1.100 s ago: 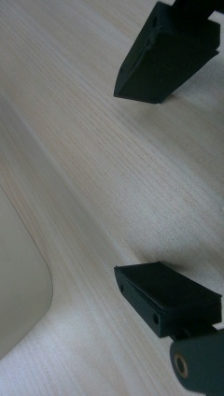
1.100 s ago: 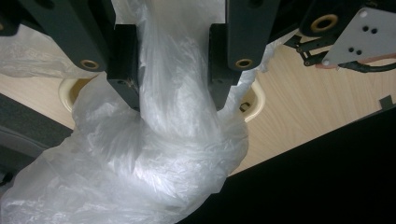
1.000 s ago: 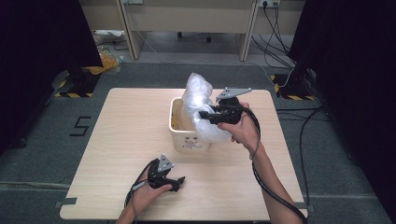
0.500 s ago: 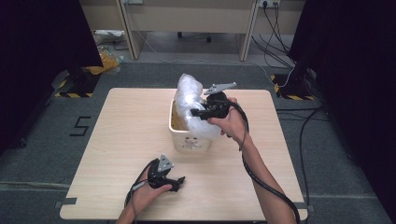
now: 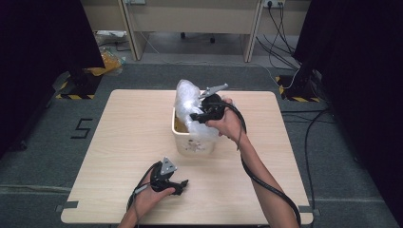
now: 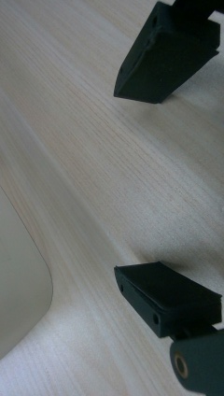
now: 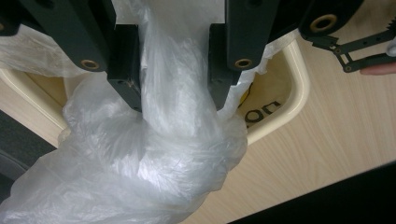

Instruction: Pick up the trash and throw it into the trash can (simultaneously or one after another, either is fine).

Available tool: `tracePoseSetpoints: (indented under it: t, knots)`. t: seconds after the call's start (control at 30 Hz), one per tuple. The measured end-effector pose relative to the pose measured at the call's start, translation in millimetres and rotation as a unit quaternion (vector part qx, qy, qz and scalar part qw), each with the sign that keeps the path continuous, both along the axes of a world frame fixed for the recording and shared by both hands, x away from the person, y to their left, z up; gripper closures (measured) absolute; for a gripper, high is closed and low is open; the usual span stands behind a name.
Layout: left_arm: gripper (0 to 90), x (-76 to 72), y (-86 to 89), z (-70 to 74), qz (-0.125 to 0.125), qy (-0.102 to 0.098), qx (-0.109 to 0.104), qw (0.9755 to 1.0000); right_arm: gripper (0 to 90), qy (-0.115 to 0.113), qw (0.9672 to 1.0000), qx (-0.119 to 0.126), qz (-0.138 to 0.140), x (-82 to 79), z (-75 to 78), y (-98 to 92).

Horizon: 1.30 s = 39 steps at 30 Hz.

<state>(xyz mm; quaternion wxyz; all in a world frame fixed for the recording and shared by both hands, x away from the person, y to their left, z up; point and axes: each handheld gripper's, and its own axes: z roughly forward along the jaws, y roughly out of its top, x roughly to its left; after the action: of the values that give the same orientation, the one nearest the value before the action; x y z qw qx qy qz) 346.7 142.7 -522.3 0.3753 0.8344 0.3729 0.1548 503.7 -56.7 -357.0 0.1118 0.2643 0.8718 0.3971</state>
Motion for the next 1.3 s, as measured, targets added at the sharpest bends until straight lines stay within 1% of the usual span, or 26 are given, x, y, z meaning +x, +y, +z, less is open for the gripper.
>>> tracePoseSetpoints:
  t: [0.07,0.13,0.27,0.4,0.5,0.67,0.77,0.9,0.97,1.03,1.1,1.13,1.17,1.23,1.3]
  knots:
    - [11.7,0.0,0.0,0.0,0.000,0.000,0.000,1.0000,65.2,-0.001,0.9999,-0.014,0.005,0.0,-1.7,6.4]
    - [11.8,0.0,0.0,0.0,0.000,0.000,0.000,1.0000,65.4,0.004,0.9996,-0.025,0.009,1.9,-5.5,12.1]
    - [11.8,0.0,0.0,0.0,0.000,0.000,0.000,1.0000,65.8,0.023,0.9989,-0.037,0.015,7.9,-14.3,18.8]
    - [11.7,0.0,0.0,0.0,0.000,0.000,0.000,1.0000,66.4,0.045,0.9980,-0.041,0.018,13.3,-21.0,20.4]
    - [11.7,0.0,0.0,0.0,0.000,0.000,0.000,1.0000,66.8,0.063,0.9971,-0.039,0.019,17.0,-25.9,21.1]
    - [11.7,0.0,0.0,0.0,0.000,-0.001,0.000,1.0000,67.1,0.079,0.9956,-0.046,0.021,18.9,-35.4,24.5]
    - [11.7,0.0,0.0,0.0,0.000,-0.001,0.000,1.0000,67.8,0.094,0.9941,-0.049,0.023,20.6,-43.0,25.9]
    - [11.7,0.0,0.0,0.0,0.000,-0.001,0.000,1.0000,67.9,0.098,0.9933,-0.057,0.022,21.2,-44.0,27.2]
    - [11.7,-0.1,0.0,0.0,0.000,-0.001,0.000,1.0000,67.8,0.104,0.9928,-0.056,0.021,21.8,-44.3,27.3]
    - [11.7,-0.1,0.0,0.0,0.000,-0.001,0.000,1.0000,67.5,0.105,0.9926,-0.057,0.022,22.1,-44.3,27.1]
    - [11.7,0.0,0.0,0.0,0.000,-0.001,0.000,1.0000,65.8,0.105,0.9928,-0.052,0.023,22.3,-44.2,26.4]
    - [11.7,-0.1,0.0,0.0,0.000,0.000,0.000,1.0000,64.3,0.108,0.9928,-0.047,0.019,21.8,-44.0,25.8]
    - [11.7,0.0,0.0,0.0,0.000,0.000,0.000,1.0000,62.3,0.105,0.9935,-0.039,0.023,22.6,-43.8,24.2]
    - [11.7,0.0,0.0,0.0,0.000,-0.001,0.000,1.0000,57.6,0.105,0.9941,-0.017,0.024,22.4,-43.0,20.8]
    - [11.7,-0.1,0.0,0.0,0.001,0.000,0.000,1.0000,52.1,0.100,0.9948,0.000,0.019,21.0,-40.7,17.5]
